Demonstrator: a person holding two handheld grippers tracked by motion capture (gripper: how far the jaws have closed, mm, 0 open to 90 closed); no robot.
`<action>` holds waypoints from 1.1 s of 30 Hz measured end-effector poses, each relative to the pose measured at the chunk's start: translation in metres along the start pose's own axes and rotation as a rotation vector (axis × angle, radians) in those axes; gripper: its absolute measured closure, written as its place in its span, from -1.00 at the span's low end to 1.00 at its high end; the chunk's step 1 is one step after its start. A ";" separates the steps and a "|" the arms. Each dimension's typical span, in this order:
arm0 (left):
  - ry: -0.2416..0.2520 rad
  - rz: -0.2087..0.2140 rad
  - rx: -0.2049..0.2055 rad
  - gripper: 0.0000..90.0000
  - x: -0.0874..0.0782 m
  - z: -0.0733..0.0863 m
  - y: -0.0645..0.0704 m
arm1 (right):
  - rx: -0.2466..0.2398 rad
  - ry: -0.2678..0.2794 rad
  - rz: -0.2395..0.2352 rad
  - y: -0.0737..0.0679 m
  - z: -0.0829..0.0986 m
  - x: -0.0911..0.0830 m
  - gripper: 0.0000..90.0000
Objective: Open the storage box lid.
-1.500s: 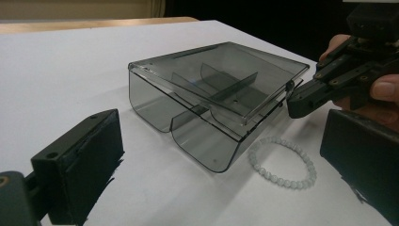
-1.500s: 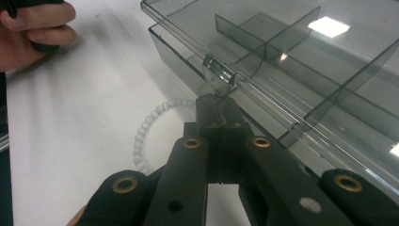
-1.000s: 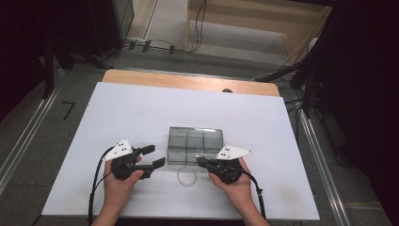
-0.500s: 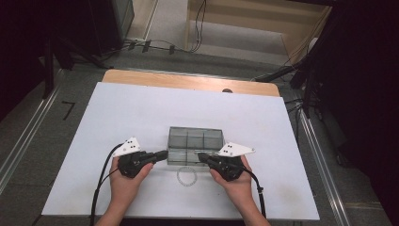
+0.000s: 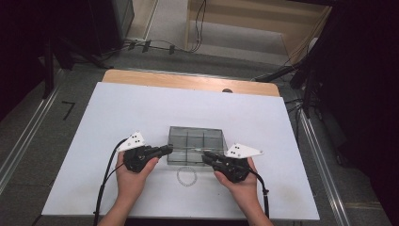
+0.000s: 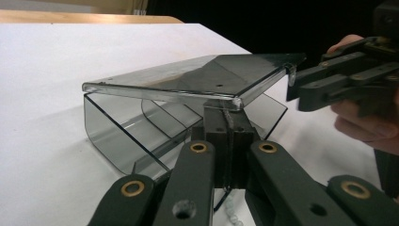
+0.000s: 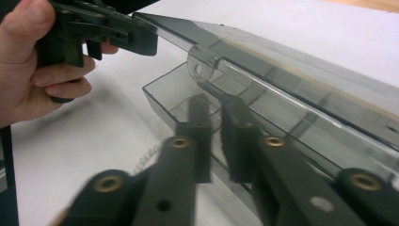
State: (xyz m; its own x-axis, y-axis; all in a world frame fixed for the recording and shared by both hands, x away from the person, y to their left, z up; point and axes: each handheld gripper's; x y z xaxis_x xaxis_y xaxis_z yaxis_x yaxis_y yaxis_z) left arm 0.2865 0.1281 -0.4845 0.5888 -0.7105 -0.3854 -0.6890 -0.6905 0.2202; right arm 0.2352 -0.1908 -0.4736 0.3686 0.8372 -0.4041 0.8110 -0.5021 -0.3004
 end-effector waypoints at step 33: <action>0.079 -0.025 -0.013 1.00 0.025 -0.051 -0.018 | 0.019 0.120 0.126 0.073 -0.034 -0.024 -0.38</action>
Point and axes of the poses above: each handheld gripper's, and its own axes: x roughly forward along the jaws, z roughly out of its underside, y roughly to its right, and after that the axes turned 14 degrees about -z, right-handed
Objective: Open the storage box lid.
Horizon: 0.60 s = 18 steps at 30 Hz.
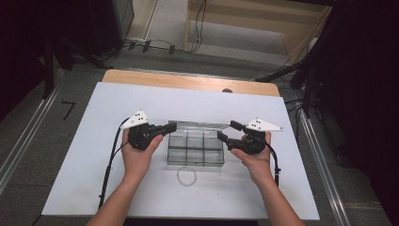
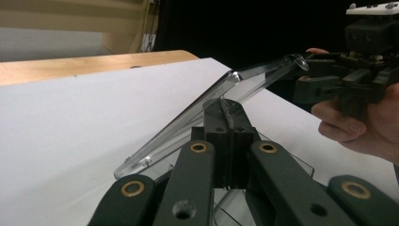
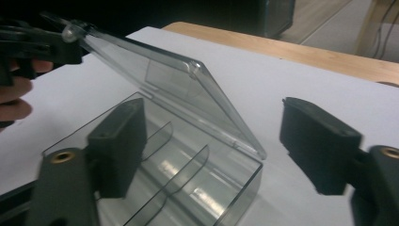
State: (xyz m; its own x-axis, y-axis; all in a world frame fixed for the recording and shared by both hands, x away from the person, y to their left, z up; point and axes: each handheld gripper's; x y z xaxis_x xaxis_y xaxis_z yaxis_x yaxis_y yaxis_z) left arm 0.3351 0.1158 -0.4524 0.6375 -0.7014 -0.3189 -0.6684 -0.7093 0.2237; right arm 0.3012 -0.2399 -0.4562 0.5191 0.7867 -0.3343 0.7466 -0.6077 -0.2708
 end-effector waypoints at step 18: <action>-0.038 0.016 0.016 0.57 0.012 -0.012 -0.017 | 0.014 0.021 -0.010 0.026 -0.008 0.018 0.43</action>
Point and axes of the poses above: each handheld gripper's, and its own axes: x roughly forward along the jaws, z roughly out of its underside, y roughly to its right, and after that the axes turned 14 degrees about -z, right-handed
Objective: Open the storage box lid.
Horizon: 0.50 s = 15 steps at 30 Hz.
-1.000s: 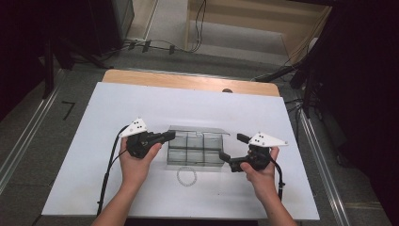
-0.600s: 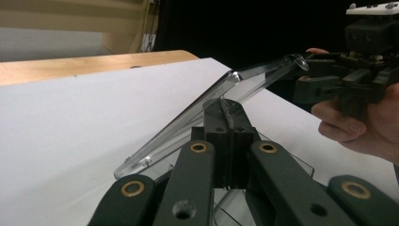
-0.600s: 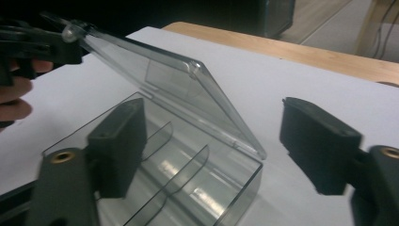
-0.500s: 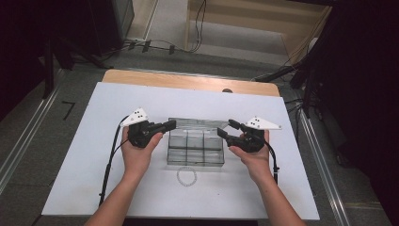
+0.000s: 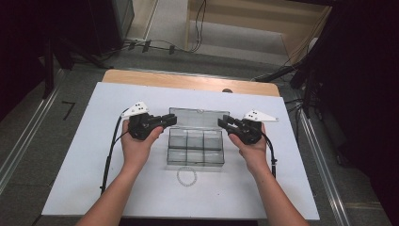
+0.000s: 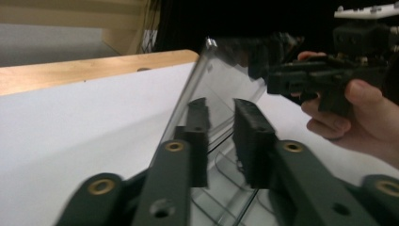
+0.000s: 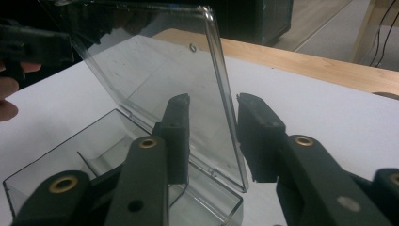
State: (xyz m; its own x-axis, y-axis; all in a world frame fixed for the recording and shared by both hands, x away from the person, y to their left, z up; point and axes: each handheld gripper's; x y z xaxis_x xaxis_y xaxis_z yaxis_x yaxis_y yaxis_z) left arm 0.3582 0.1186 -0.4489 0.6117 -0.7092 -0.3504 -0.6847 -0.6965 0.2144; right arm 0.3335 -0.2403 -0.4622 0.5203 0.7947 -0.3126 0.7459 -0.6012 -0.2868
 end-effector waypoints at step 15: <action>-0.083 -0.151 -0.051 -0.13 0.032 0.018 -0.015 | 0.056 -0.011 -0.013 0.017 0.001 0.012 0.46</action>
Point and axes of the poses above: each handheld gripper's, and its own axes: x roughly forward along the jaws, z roughly out of its underside, y roughly to its right, and after that the axes turned 14 degrees about -z, right-handed
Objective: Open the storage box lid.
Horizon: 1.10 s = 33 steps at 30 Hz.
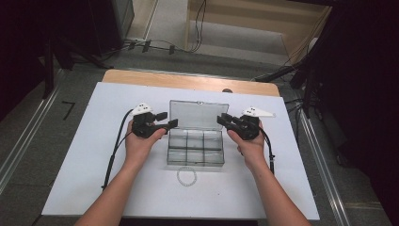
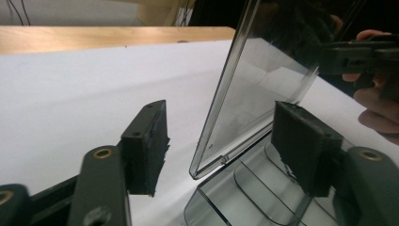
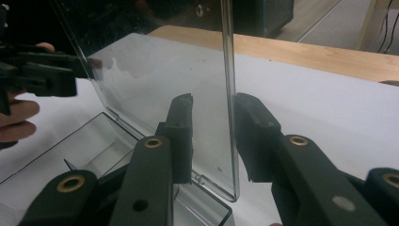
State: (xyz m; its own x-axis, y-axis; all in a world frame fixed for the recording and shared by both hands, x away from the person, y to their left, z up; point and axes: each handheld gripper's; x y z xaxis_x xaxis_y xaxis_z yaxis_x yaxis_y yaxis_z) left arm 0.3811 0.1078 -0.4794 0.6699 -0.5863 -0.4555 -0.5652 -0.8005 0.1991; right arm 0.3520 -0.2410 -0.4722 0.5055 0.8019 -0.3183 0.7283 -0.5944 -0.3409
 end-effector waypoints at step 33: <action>-0.082 0.030 -0.200 0.29 0.035 -0.001 -0.015 | 0.155 -0.018 0.042 0.020 0.015 0.032 0.30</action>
State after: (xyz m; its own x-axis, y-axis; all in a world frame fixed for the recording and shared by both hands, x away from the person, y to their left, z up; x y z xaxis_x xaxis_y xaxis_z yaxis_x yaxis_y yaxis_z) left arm 0.4135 0.0991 -0.4978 0.6078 -0.6049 -0.5144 -0.4722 -0.7962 0.3782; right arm 0.3759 -0.2285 -0.5022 0.5250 0.7757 -0.3503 0.6255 -0.6308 -0.4592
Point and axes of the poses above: each handheld gripper's, and its own axes: x roughly forward along the jaws, z roughly out of its underside, y roughly to its right, and after that the axes turned 14 degrees about -z, right-handed
